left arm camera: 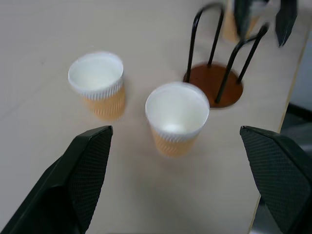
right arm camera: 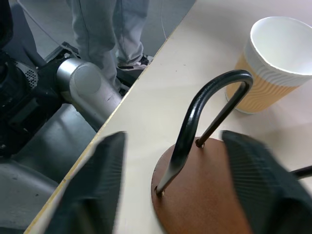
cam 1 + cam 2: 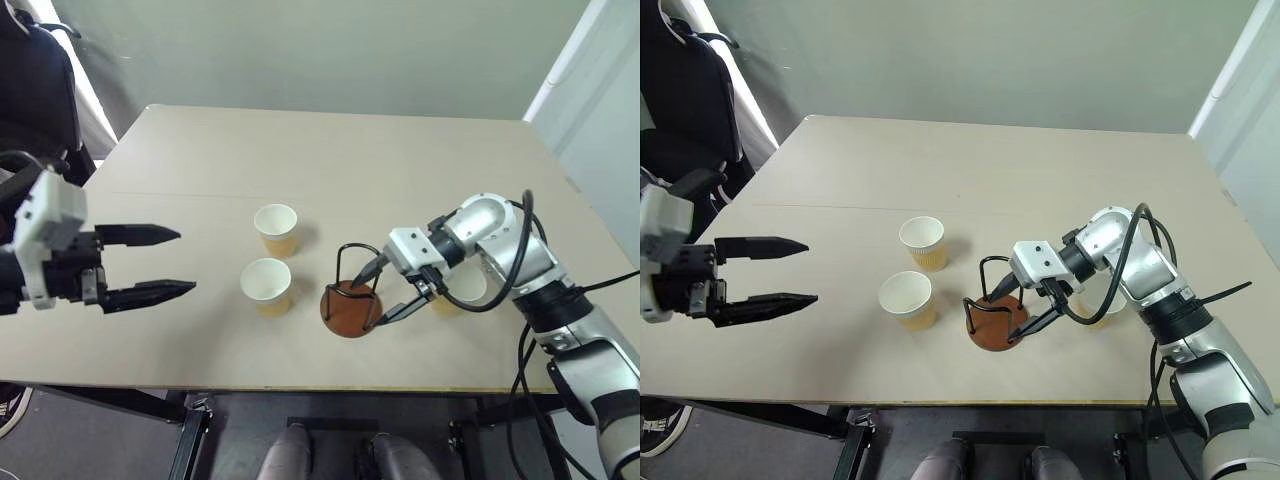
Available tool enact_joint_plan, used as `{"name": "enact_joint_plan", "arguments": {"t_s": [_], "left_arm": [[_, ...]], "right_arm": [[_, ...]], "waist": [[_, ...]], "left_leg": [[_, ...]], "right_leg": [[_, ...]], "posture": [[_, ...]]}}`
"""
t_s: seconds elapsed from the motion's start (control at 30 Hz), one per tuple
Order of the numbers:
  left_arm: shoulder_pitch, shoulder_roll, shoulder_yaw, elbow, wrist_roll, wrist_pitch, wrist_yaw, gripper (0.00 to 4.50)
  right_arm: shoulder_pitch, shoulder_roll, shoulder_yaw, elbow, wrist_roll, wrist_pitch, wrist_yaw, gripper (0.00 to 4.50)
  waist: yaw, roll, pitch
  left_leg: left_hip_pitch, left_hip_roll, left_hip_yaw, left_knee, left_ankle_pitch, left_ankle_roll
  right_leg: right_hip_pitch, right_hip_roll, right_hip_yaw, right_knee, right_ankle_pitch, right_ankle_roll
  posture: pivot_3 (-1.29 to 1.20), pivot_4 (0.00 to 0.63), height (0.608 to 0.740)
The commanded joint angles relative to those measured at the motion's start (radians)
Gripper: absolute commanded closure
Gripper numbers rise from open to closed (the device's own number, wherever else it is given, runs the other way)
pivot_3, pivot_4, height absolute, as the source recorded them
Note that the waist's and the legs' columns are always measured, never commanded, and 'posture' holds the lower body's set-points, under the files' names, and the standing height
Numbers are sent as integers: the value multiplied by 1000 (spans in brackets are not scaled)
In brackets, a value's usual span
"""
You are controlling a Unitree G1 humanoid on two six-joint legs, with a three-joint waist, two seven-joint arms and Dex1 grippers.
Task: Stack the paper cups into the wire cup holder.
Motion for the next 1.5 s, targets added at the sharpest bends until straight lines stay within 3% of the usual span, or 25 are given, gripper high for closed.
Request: {"name": "enact_joint_plan", "arguments": {"t_s": [0.03, 0.23, 0.47, 0.63, 0.77, 0.93, 1.0, 1.27, 1.37, 1.5], "left_arm": [[8, 44, 96, -83, -109, 81, -66, 0], [87, 29, 134, -122, -104, 95, -76, 0], [53, 27, 60, -115, -98, 50, -59, 0], [37, 33, 15, -91, -64, 9, -71, 0], [18, 41, -12, -68, -51, -9, -81, 0], [-7, 45, -46, -53, -39, -24, -88, 0], [-7, 46, -45, -53, -36, -22, -90, 0], [11, 36, -21, -78, -37, -9, -71, 0], [15, 37, -10, -83, -39, -3, -65, 0], [27, 37, 4, -88, -38, 2, -59, 0]], "right_arm": [[-24, -22, -30, -23, 24, -13, 5, 37], [-98, -86, -86, -90, 171, 90, 5, 37], [-157, -225, -193, -96, 229, 145, 5, 37], [18, -449, -247, -144, 133, 156, 3, 37], [226, -545, -285, -226, 71, 158, -56, 37], [308, -534, -274, -246, -16, 138, -110, 37], [305, -518, -266, -241, -36, 135, -116, 37], [277, -418, -189, -157, -153, 72, -123, 37], [261, -388, -164, -114, -204, 39, -127, 623], [259, -376, -147, -85, -247, 3, -119, 1977]], "waist": [[-1, 0, 0], [-6, 1, 1], [0, 1, 0], [14, 0, 0], [12, 0, 0], [-10, 1, 1], [-11, 1, 1], [-9, 1, 1], [-8, 1, 1], [-5, 1, 1]], "left_leg": [[0, 0, 0, 0, 0, 0], [2, 1, 1, -2, 1, 0], [2, 1, 0, -1, 1, 0], [1, 1, 0, -1, 0, -1], [1, 1, 1, -1, -7, -13], [8, 2, 3, -3, -5, -11], [11, 2, 3, -3, 1, -1], [8, 1, 2, -1, 2, 10], [7, 1, 2, -1, 0, 10], [7, 1, 2, -1, -1, 10]], "right_leg": [[0, 0, 0, 0, 0, 0], [0, 1, 0, 1, -1, -1], [1, 1, 0, 1, -1, -2], [1, 1, 0, -1, -1, -2], [3, 1, 0, -2, -1, -1], [10, 1, 1, 0, -1, 0], [14, 1, 1, 0, -2, 2], [11, 1, 1, -3, -3, 5], [10, 1, 1, -4, -3, 6], [10, 1, 1, -4, -3, 6]], "posture": [[0, 150, 740], [0, 150, 740], [0, 150, 740], [0, 150, 740], [0, 150, 740], [0, 150, 740], [0, 150, 740], [0, 150, 740], [0, 150, 740], [0, 150, 740]]}}
